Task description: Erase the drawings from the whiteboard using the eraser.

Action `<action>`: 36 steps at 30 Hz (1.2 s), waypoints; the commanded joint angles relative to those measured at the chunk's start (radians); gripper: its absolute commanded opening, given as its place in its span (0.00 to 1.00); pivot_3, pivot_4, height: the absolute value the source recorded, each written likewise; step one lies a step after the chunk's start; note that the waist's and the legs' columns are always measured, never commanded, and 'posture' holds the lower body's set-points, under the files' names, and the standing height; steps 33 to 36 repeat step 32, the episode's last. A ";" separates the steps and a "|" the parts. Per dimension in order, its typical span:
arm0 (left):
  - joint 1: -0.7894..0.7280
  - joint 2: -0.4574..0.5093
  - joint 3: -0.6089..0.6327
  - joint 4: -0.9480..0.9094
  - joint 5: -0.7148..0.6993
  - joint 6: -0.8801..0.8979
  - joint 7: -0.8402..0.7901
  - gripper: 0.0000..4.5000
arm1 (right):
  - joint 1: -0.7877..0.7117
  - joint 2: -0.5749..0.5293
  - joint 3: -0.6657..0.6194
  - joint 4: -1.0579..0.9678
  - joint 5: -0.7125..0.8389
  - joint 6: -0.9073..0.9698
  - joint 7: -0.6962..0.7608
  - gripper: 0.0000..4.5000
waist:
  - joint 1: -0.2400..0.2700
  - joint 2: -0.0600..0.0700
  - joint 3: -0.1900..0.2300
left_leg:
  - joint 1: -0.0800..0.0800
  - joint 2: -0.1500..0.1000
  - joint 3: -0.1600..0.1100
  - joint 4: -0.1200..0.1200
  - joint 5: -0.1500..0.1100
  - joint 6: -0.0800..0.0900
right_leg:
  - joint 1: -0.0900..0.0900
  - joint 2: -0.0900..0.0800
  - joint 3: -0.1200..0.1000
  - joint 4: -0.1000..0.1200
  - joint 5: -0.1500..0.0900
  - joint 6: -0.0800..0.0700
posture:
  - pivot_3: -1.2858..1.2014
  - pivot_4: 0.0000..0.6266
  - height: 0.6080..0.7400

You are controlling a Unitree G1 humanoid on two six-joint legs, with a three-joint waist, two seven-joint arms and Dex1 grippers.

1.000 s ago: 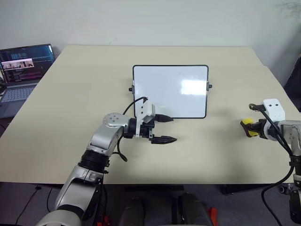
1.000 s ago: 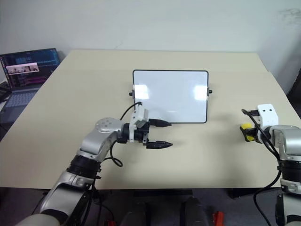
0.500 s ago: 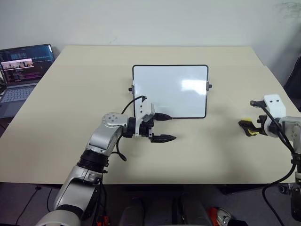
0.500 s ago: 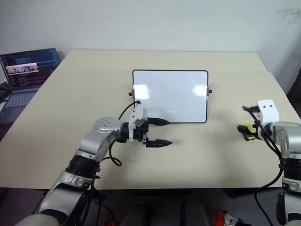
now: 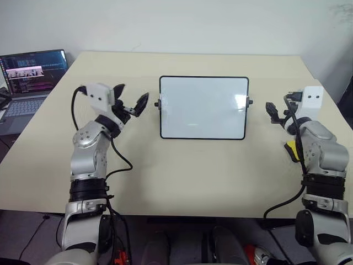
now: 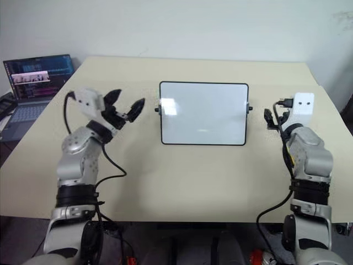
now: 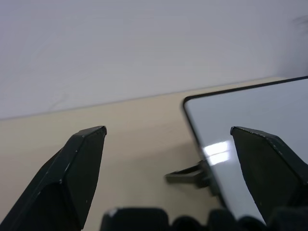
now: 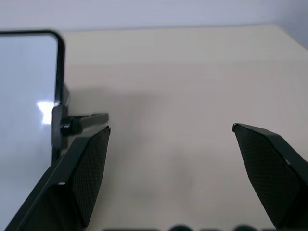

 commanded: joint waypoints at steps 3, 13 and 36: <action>0.049 -0.028 -0.011 0.039 0.032 -0.064 0.057 1.00 | 0.014 0.075 0.008 0.035 0.001 -0.167 -0.043 0.99 | -0.005 0.000 0.000 | 0.001 0.000 0.000 0.000 0.000 0.000 | 0.000 0.000 0.000 0.001 0.000 0.000 | 0.52 0.24 1.00; 0.083 -0.040 -0.001 0.141 0.047 -0.114 0.121 1.00 | 0.041 0.192 0.083 0.181 -0.042 -0.374 -0.082 0.99 | -0.009 0.000 0.000 | 0.002 0.000 0.001 0.000 0.000 0.000 | 0.000 0.000 0.001 0.002 0.000 0.000 | 0.52 0.24 1.00; 0.062 -0.017 -0.009 0.348 0.054 -0.218 0.113 1.00 | -0.040 0.213 0.126 0.505 -0.113 -0.533 -0.198 0.99 | -0.020 0.001 0.000 | 0.004 0.000 0.001 0.000 0.000 0.000 | 0.001 0.001 0.001 0.002 0.000 0.000 | 0.52 0.24 1.00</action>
